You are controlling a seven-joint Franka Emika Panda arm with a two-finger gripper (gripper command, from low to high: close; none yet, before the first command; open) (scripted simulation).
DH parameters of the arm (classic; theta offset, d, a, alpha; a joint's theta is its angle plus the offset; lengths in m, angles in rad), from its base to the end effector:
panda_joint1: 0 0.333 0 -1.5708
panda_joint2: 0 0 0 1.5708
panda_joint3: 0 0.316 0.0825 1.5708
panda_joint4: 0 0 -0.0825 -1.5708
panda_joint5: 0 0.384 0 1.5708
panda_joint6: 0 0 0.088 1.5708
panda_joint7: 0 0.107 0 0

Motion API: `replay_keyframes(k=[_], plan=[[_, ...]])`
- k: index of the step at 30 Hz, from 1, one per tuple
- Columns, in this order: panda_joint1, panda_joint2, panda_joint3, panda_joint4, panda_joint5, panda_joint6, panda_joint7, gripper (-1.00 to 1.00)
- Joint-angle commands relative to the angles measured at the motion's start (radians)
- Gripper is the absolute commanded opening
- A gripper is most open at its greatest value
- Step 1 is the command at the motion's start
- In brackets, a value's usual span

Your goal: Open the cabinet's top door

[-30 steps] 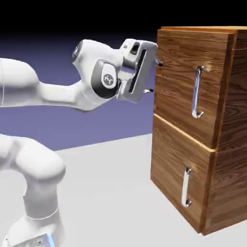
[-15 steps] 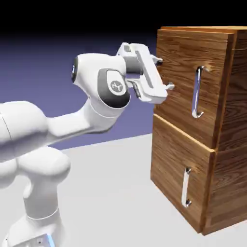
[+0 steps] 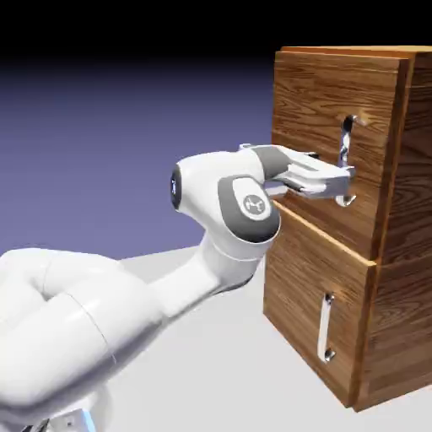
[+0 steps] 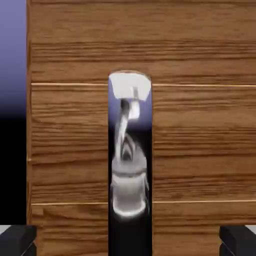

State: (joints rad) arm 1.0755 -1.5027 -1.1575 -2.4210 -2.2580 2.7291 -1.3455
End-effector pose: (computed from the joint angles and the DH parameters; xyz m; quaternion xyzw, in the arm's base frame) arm 0.3898 -0.1553 0.5448 0.2530 0.6602 0.2881 0.6458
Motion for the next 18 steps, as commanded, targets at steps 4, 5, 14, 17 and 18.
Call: replay_keyframes(k=[4,5,14,17,18], plan=[[0.000,-0.008,0.014,-0.017,-0.032,-0.045,0.034,-1.00],[-0.029,-0.017,0.033,-0.053,-0.046,-0.081,0.061,-1.00],[-0.282,-0.066,0.283,-0.376,-0.015,-0.421,0.266,-1.00],[-0.336,-0.076,0.392,-0.454,0.051,-0.525,0.312,-1.00],[-0.348,-0.079,0.428,-0.475,0.075,-0.557,0.325,-1.00]])
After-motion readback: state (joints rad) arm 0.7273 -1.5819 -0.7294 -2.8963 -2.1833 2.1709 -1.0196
